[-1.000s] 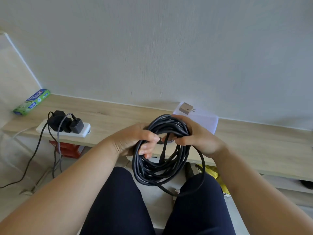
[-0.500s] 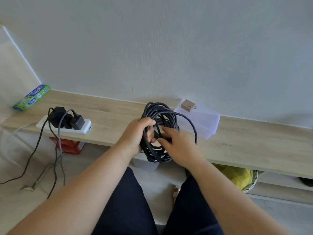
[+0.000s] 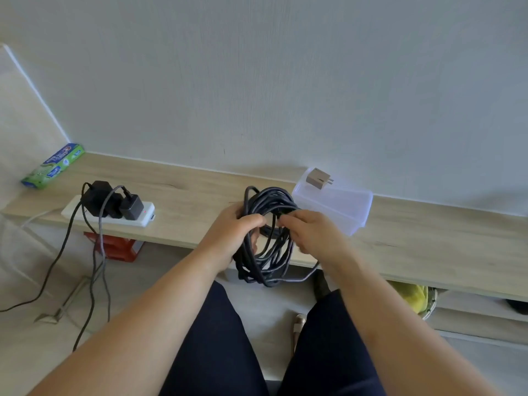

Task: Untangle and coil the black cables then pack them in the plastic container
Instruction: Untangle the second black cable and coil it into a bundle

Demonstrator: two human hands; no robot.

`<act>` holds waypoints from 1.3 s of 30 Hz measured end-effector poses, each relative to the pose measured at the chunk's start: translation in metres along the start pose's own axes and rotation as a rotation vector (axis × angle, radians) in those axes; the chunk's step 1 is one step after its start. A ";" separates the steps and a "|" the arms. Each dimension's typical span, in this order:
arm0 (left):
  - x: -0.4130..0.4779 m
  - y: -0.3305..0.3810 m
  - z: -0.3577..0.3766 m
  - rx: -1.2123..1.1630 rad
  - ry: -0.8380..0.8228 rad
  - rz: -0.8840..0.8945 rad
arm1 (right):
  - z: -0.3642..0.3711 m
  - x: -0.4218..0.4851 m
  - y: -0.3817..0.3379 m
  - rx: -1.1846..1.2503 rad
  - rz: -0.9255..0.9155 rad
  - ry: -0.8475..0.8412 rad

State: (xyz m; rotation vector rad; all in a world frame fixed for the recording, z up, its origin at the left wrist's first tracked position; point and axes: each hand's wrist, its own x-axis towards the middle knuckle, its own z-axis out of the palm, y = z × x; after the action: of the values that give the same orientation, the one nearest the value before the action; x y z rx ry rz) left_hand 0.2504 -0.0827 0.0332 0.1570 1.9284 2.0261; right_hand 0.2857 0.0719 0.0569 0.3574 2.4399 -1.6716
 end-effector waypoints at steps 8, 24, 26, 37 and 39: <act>0.000 0.013 -0.006 -0.283 -0.128 -0.058 | -0.048 -0.004 0.017 -0.342 -0.414 0.258; 0.005 0.011 0.028 -0.331 -0.075 -0.209 | -0.041 0.004 0.046 -0.163 -0.109 -0.006; 0.004 0.011 0.030 -0.372 -0.201 -0.264 | -0.042 0.008 0.047 -0.147 -0.086 -0.028; 0.024 0.004 0.021 -0.342 -0.208 -0.336 | -0.033 0.015 0.049 0.490 0.044 0.119; 0.025 0.000 0.019 -0.219 -0.188 -0.303 | -0.032 0.019 0.052 0.393 -0.003 0.204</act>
State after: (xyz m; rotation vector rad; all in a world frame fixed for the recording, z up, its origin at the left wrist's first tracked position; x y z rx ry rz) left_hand 0.2332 -0.0571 0.0304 0.0001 1.5045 1.9256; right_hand 0.2827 0.1216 0.0173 0.6011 2.2247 -2.2151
